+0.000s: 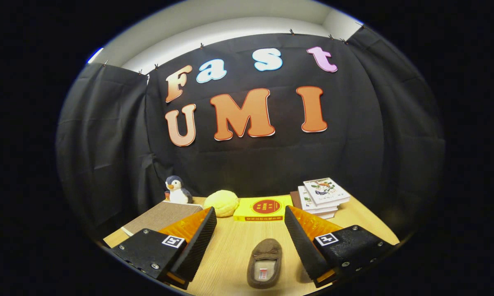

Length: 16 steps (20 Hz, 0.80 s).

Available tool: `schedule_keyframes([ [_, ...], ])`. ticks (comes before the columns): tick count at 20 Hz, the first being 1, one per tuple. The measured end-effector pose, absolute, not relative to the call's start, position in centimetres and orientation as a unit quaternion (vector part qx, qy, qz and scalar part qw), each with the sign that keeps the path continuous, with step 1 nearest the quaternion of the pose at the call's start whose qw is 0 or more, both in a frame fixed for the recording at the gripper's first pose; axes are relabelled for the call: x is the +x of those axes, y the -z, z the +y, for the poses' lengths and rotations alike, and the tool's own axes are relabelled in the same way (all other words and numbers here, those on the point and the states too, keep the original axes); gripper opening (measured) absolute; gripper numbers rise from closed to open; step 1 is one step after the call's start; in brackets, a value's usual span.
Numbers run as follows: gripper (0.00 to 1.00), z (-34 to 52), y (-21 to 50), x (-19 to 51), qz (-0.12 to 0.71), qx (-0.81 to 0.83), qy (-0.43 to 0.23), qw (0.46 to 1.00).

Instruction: Open the storage box then place both shoes into the box .Put the left shoe in first, then the right shoe, with the right side of both shoes facing outward in a uniform manner.

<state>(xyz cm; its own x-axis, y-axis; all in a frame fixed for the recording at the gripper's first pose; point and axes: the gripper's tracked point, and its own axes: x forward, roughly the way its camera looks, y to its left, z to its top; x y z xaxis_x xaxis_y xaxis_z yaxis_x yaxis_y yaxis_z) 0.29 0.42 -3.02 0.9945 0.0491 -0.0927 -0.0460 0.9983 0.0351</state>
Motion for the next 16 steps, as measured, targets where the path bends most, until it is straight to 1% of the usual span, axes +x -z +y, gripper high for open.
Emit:
schedule_keyframes([
  [3,0.99,1.4,5.3,0.8,0.086,0.070,-0.044,0.993],
  [9,0.98,4.7,9.3,2.0,0.163,0.161,-0.110,0.967],
  [13,0.98,8.0,11.3,3.2,0.209,0.233,-0.168,0.935],
  [16,0.98,10.3,14.2,3.1,0.278,0.275,-0.206,0.897],
])
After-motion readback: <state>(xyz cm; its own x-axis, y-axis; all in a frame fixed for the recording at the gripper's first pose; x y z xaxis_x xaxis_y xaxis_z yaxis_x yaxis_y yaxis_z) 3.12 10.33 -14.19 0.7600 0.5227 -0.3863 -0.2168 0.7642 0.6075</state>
